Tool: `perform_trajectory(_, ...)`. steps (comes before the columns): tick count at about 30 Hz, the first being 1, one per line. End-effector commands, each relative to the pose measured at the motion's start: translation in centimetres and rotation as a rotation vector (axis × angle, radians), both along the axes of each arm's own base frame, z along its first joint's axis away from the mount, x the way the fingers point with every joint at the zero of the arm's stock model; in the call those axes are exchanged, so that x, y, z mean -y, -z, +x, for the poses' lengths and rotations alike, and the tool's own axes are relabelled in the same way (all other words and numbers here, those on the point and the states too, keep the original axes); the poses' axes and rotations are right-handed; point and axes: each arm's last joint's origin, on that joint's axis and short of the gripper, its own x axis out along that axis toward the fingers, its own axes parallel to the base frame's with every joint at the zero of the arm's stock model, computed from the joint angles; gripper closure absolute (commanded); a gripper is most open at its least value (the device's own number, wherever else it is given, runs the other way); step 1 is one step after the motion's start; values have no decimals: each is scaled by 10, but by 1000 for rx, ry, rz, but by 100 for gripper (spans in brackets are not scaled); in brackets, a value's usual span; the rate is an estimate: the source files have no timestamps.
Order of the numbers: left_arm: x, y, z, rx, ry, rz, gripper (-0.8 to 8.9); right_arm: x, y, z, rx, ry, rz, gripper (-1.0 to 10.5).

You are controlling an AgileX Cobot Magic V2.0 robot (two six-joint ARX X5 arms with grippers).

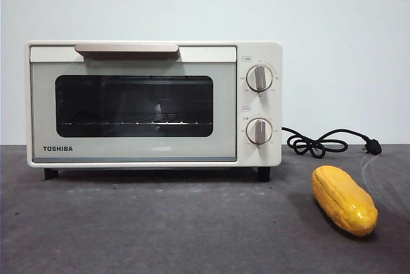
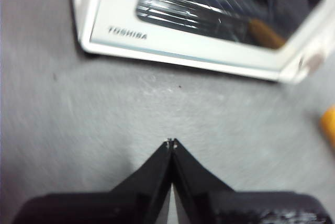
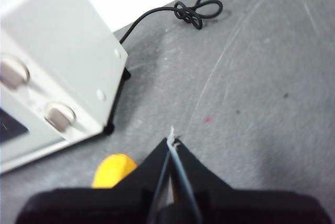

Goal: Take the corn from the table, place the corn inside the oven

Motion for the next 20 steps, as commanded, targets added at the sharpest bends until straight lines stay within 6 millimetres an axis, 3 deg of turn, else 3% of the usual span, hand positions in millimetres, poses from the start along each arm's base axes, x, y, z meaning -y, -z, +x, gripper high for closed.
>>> perform_trajectory(1, 0, 1, 0, -50, -49, -116, 817, 0, 2, 0, -30, 36, 147, 947)
perform_trajectory(5, 0, 0, 1, -48, -57, -149, 817, 1, 2, 0, -26, 76, 142, 946)
perform_trajectory(9, 1, -15, 2, 11, -7, -207, 817, -2, -9, -1, -6, -47, 165, 930)
perform_trajectory(12, 1, -42, 2, 88, 0, -210, 817, -4, -30, -5, 47, -114, 173, 787)
perform_trajectory(15, 1, -78, 2, 170, 10, -212, 817, -6, -60, -9, 88, -177, 162, 767)
perform_trajectory(17, 2, -97, 3, 207, 19, -209, 817, -6, -76, -10, 88, -204, 134, 636)
perform_trajectory(20, 2, -121, 5, 239, 43, -206, 817, -7, -97, -10, 58, -235, 88, 539)
